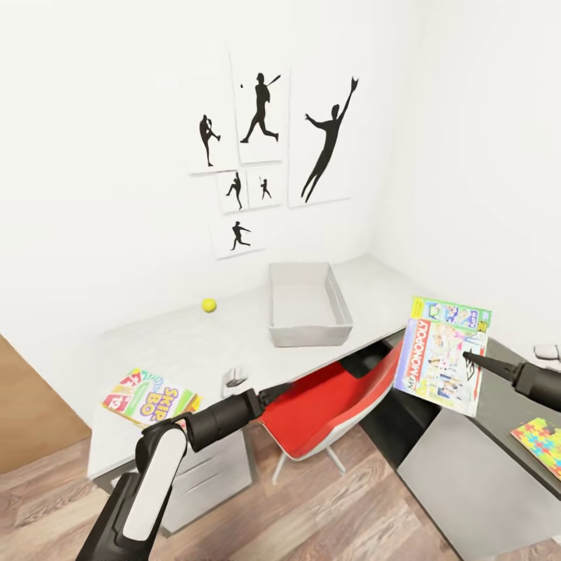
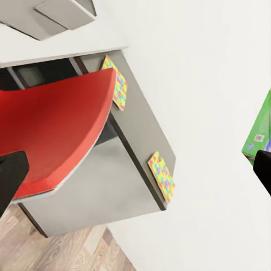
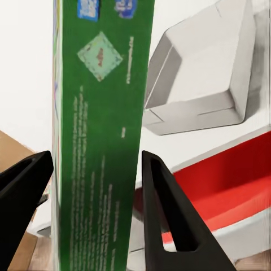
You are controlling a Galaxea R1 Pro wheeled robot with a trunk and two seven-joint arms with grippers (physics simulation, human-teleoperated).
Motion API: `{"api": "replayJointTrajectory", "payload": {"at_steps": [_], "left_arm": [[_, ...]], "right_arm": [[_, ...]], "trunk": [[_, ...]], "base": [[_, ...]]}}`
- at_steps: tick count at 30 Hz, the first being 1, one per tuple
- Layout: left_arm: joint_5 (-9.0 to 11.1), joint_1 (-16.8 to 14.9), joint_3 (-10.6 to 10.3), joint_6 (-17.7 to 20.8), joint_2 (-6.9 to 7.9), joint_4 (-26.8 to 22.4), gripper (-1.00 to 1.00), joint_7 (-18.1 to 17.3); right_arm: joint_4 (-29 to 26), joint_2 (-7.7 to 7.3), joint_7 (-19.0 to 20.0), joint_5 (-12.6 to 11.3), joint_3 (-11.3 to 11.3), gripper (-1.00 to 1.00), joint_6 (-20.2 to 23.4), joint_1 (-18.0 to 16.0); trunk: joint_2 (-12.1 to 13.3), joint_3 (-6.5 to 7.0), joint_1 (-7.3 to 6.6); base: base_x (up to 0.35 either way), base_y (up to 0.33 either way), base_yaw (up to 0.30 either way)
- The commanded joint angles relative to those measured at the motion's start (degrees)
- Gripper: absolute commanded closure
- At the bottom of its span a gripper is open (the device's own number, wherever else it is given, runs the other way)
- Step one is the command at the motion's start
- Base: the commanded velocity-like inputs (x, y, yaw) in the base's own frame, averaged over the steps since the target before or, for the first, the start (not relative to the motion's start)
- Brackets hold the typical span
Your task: Put all the toys in the child's room - the three board games (two on the bed and one on the table), the two jigsaw puzzles on the table, and the tennis ball on the table - inside the toy box on the table in the child's room.
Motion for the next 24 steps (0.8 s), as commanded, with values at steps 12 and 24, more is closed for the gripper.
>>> {"api": "replayJointTrajectory", "payload": {"at_steps": [12, 24], "left_arm": [[6.1, -4.4, 0.4, 4.1, -0.11, 0.1, -1.00, 3.2], [11.9, -3.8, 2.1, 4.6, 0.06, 0.3, -1.00, 7.3]], "right_arm": [[6.4, -0.82, -3.1, -0.1, 0.5, 1.00, 0.4, -3.7], [13.2, -5.69, -2.9, -0.4, 4.2, 1.00, 0.4, -6.4]], "trunk": [[-0.1, -0.05, 0.03], [-0.1, -0.04, 0.03]], "base": [[0.000, 0.000, 0.283], [0.000, 0.000, 0.291]]}}
